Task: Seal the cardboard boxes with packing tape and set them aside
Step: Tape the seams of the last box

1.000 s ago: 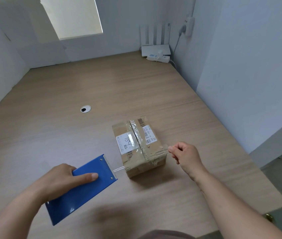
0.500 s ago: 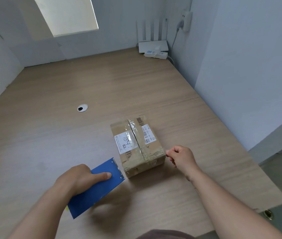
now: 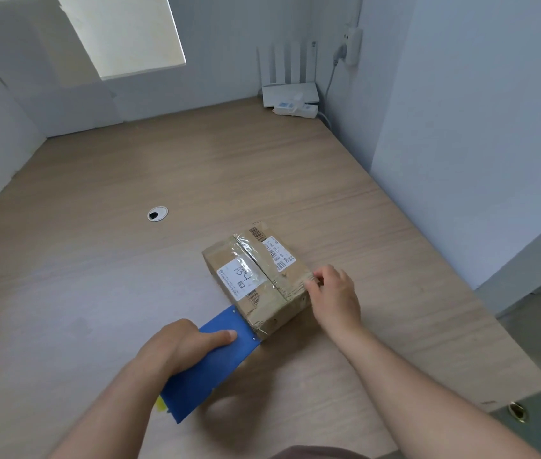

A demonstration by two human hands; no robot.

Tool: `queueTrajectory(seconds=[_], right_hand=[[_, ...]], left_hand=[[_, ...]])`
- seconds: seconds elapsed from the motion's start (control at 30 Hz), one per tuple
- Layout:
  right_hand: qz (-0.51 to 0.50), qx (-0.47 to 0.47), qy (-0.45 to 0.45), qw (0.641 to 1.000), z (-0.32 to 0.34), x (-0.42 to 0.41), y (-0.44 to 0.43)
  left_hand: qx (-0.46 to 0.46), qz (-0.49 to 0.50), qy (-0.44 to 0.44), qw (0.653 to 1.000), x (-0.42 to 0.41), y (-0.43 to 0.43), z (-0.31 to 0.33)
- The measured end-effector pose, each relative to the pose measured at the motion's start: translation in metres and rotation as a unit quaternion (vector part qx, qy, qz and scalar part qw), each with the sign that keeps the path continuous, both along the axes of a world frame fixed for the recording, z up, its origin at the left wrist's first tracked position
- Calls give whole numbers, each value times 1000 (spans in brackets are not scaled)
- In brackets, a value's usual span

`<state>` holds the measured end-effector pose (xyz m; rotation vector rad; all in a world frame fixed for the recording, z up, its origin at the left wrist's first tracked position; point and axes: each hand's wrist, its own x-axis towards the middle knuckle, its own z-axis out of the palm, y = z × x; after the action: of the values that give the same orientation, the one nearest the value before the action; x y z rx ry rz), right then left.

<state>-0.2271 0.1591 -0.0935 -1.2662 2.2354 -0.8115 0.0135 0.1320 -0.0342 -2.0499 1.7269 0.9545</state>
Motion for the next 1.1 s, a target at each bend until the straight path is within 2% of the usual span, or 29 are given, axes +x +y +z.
queueTrajectory(seconds=[0.1,0.2,0.33,0.53,0.67,0.73,0.77,0.97,1.1], right_hand=[[-40,-18,-102,994,-3,-9,-9],[-66,-25,-223,972,-4,-12,-13],[-86,-58,-283,953,-3,-7,-13],[-86,-57,-293,950,-4,-8,-13],[-83,-59,-271,957,-1,-3,-11],[-87,-58,-261,960,-2,-2,-11],[-82,-55,-259,961,-3,-2,-10],[-55,-20,-233,971,1,-8,-18],[-4,-3,-179,984,-2,-8,-20]], left_hand=[[13,27,24,999,-1,4,4],[26,83,57,995,12,10,15],[22,74,29,997,13,11,16],[-20,-34,-106,994,-28,-8,27],[-128,-155,-238,950,-49,-18,36],[-109,-208,-302,924,-47,-14,28],[-93,-204,-317,922,-40,-10,21],[-184,-60,-237,952,-3,-17,10],[-183,-60,-212,958,11,-6,-19]])
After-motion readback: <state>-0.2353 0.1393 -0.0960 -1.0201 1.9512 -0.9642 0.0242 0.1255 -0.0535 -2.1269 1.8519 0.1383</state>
